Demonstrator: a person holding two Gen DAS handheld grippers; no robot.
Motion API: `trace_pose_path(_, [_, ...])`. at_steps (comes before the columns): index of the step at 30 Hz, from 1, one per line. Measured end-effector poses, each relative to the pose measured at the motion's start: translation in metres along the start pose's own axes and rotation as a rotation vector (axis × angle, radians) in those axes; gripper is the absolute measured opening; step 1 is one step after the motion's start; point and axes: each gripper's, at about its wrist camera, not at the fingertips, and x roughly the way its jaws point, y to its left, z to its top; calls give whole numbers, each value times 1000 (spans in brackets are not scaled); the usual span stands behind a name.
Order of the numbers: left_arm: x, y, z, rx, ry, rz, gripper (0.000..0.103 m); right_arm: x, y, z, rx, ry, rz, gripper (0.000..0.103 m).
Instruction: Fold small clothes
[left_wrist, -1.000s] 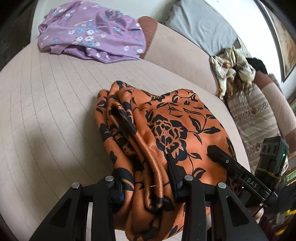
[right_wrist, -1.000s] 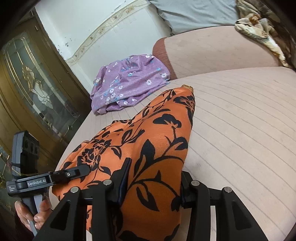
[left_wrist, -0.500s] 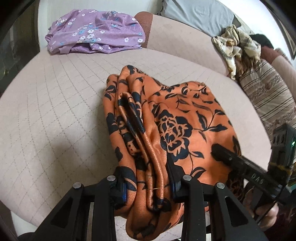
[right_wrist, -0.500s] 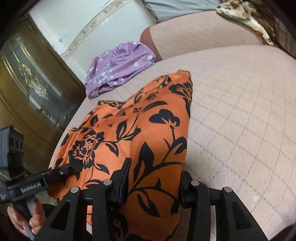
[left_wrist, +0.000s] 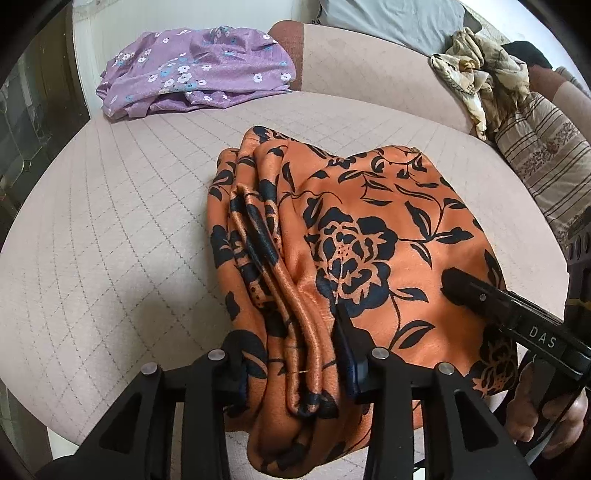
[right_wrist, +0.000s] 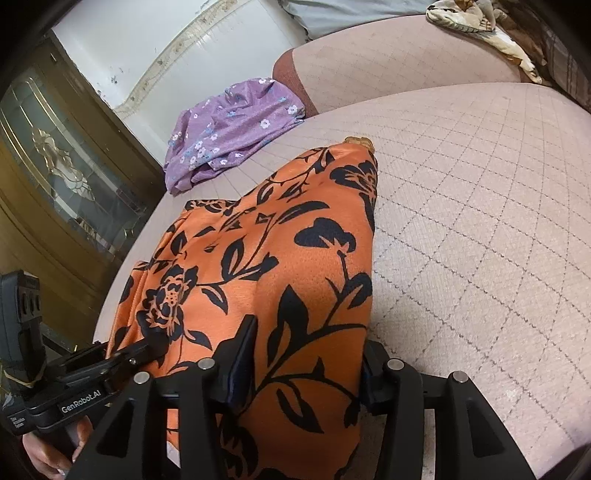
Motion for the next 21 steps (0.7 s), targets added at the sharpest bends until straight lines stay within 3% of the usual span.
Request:
trace_pose_path(5, [2, -4, -3, 18, -7, 33, 47, 9, -6, 0, 17, 21, -21, 63])
trace_pose_path(13, [3, -6, -3, 39, -13, 73, 57, 10, -4, 2, 12, 46, -53, 66])
trace_pose_path(16, [2, -5, -4, 40, -9, 91, 64, 1, 8, 9, -19, 62, -125, 66])
trace_pose_path(18, [1, -4, -5, 37, -5, 100, 70, -13, 21, 14, -81, 26, -192, 66])
trace_pose_path(21, [0, -2, -5, 19, 7, 100, 73, -35, 36, 25, -148, -48, -217, 66])
